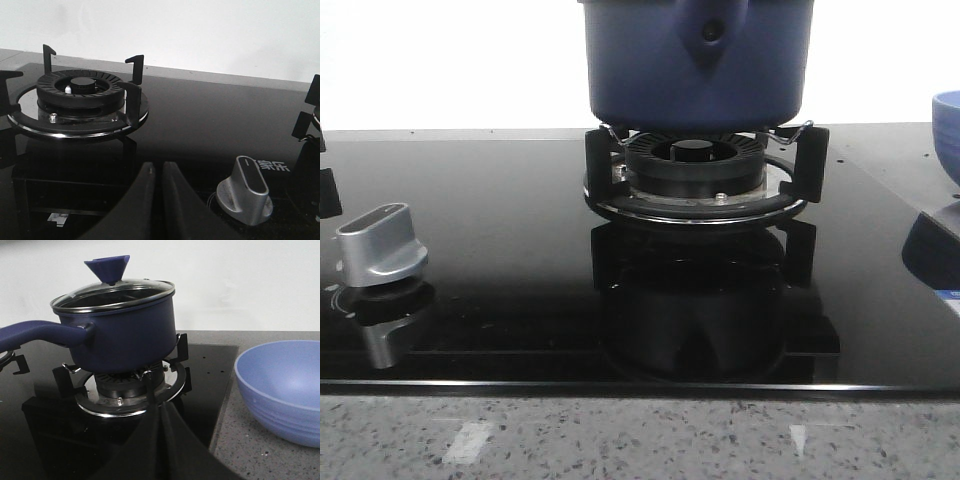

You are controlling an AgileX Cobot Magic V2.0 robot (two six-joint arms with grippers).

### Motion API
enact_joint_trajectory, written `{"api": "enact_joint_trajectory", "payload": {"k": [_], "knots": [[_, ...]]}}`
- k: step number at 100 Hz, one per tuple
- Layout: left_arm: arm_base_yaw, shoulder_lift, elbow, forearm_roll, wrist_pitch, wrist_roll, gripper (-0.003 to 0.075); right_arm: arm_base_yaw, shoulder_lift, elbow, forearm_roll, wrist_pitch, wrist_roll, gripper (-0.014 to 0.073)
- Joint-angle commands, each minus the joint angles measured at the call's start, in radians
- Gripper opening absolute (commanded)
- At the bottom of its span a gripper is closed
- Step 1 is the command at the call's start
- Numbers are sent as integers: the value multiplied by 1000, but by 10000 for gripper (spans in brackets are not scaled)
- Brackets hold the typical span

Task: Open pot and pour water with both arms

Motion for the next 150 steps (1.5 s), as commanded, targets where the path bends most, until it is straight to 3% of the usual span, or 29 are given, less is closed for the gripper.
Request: {"api": "enact_joint_trajectory", "payload": {"k": [1, 24, 30, 35, 45, 49, 53, 59, 76, 114, 150], "knots": [[-9, -26, 32, -12, -72, -10, -20, 1, 8, -27, 41, -25, -12, -56], [-9, -26, 32, -12, -72, -10, -20, 1, 8, -27, 0, -110, -10, -56], [-9, -26, 32, -12, -72, -10, -20, 1, 8, -27, -82, -189, 82, -56], [-9, -26, 32, -12, -72, -10, -20, 1, 8, -27, -257, -258, 291, -56], [-9, -26, 32, -12, -72, -10, -20, 1, 10, -27, -815, -324, 759, -56], [-9, -26, 32, -12, -72, -10, -20, 1, 10, -21, -979, -335, 925, -56], [-9, -26, 32, -12, -72, -10, -20, 1, 10, -8, -1139, -354, 1042, -56], [-9, -26, 32, -12, -72, -10, -20, 1, 10, 24, -1221, -389, 1105, -56], [-9, -26, 32, -12, -72, -10, -20, 9, 3, 184, -1210, -560, 1118, -56], [-9, -26, 32, -12, -72, -10, -20, 37, -108, 223, -1278, -425, 1145, -56], [-9, -26, 32, -12, -72, -10, -20, 37, -108, 223, -1278, -435, 1145, -56]]}}
